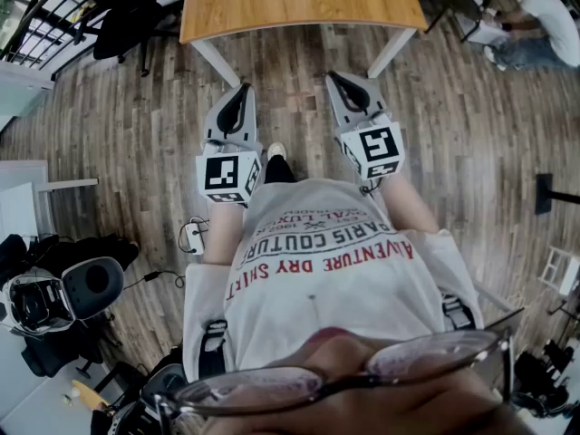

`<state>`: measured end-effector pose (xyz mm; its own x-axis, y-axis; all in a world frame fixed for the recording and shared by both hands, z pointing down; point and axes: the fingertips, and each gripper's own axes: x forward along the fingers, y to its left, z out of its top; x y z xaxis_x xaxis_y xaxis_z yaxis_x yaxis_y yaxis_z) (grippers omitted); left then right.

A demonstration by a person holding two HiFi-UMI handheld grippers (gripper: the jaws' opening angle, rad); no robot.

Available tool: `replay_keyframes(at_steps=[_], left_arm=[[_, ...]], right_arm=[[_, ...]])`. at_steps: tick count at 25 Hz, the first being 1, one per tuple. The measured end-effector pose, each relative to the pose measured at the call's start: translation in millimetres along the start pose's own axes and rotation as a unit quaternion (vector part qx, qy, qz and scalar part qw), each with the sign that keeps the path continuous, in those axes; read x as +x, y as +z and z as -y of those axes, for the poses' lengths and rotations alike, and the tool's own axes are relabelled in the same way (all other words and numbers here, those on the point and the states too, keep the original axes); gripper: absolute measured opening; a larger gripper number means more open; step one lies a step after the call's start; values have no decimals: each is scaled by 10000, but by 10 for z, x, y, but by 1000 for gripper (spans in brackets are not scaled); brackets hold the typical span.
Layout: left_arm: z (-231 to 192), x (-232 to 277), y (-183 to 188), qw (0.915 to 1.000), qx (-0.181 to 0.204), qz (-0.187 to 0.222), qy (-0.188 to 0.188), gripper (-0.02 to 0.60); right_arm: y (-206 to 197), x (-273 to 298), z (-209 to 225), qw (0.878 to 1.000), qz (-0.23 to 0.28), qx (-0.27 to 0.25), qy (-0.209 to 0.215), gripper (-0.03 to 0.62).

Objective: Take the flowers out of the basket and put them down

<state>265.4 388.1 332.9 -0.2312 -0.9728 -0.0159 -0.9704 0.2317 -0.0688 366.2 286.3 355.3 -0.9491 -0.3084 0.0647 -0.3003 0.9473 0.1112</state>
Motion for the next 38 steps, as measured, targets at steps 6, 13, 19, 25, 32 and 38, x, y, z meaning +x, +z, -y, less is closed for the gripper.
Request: replay_keyframes(at_steps=[6,13,19,25,32,38], left_arm=[[-8,-10,31,10000,-52,15,10,12],[-28,33,-35,9999,-125,-24,-5,12],[-102,99,-121,9998,-191,-88,8,12],[-322,333,-226,9996,-225,-152,20,12],[-936,912,-316,9996,-245,-106,-82,12],[-1773,1660,-399,9991,-365,-92,-202,12]], right_arm=[[67,-9,-16,10000,24,-26,16,34],[-19,13,-31,9998,-37,155,102,34],[-125,90,45,9991,-116,411,81,34],[-198,402,157,9985,-184,501,83,35],[-230,1210,294,9988,-267,408,12,35],[-187,2234,513,9983,-418,383,-134,35]])
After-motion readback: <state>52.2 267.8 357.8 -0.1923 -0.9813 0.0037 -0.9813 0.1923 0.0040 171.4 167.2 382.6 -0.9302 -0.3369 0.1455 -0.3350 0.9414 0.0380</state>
